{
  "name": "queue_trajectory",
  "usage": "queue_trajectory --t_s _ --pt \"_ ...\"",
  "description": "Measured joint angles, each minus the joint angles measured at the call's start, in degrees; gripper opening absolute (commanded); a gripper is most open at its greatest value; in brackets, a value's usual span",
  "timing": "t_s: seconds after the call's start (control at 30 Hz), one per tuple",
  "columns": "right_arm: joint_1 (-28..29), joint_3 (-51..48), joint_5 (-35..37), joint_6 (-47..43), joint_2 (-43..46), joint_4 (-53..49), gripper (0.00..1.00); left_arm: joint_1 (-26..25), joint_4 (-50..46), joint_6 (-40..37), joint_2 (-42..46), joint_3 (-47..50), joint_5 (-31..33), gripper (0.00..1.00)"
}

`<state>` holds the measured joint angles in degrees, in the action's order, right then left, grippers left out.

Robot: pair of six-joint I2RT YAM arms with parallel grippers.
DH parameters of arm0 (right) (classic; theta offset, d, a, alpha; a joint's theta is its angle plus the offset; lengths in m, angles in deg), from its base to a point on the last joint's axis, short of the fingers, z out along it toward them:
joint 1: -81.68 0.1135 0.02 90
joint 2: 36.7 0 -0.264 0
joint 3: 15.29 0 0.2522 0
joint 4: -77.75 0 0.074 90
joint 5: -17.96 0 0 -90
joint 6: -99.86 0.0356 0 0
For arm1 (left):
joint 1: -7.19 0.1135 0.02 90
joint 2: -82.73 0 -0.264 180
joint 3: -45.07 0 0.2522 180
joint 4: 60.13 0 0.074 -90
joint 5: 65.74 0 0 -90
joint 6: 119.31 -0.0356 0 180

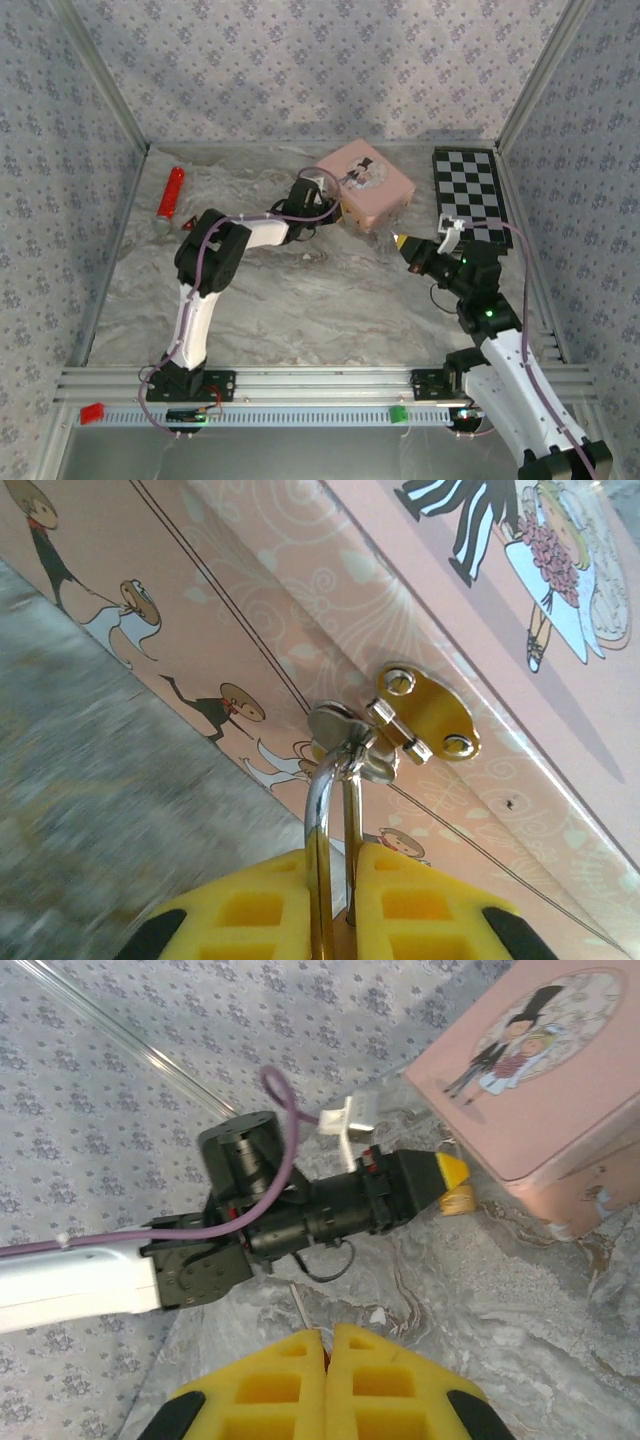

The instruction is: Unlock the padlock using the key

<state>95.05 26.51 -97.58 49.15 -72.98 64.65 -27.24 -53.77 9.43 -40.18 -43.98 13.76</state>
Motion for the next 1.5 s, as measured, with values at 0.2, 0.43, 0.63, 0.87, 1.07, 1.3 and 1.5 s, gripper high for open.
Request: queue_trajectory --t_s 0.2,0.43,0.63,0.87,1.07,1.3,1.5 --pt "0.0 0.0 -0.1 0.0 -1.6 0.7 0.0 0.3 0.5 3.5 11.1 14.8 6.2 0.0" --pt "0.3 0.1 -0.5 0.0 -4.0 2.8 0.0 -0.4 1.2 8.3 19.1 25.0 12.9 0.0" --pt "0.5 0.1 -0.9 0.5 -5.1 4.3 0.0 -6.8 -0.7 12.2 19.4 24.4 19.6 0.03" --pt "0.7 0.1 -0.9 0.7 -4.7 4.2 0.0 -12.2 -2.7 14.7 14.5 17.3 17.7 0.03" --pt "1.2 0.1 -0.8 1.6 -4.7 4.3 0.0 -12.3 -3.9 13.2 10.8 11.7 10.8 0.04" --pt "2.4 0.1 -0.5 1.9 -5.4 4.2 0.0 -11.8 -6.4 8.8 11.0 11.1 7.6 0.04" --pt "4.0 0.1 0.3 2.3 -6.8 4.2 0.0 -9.9 -3.5 10.0 13.0 15.0 1.6 0.06"
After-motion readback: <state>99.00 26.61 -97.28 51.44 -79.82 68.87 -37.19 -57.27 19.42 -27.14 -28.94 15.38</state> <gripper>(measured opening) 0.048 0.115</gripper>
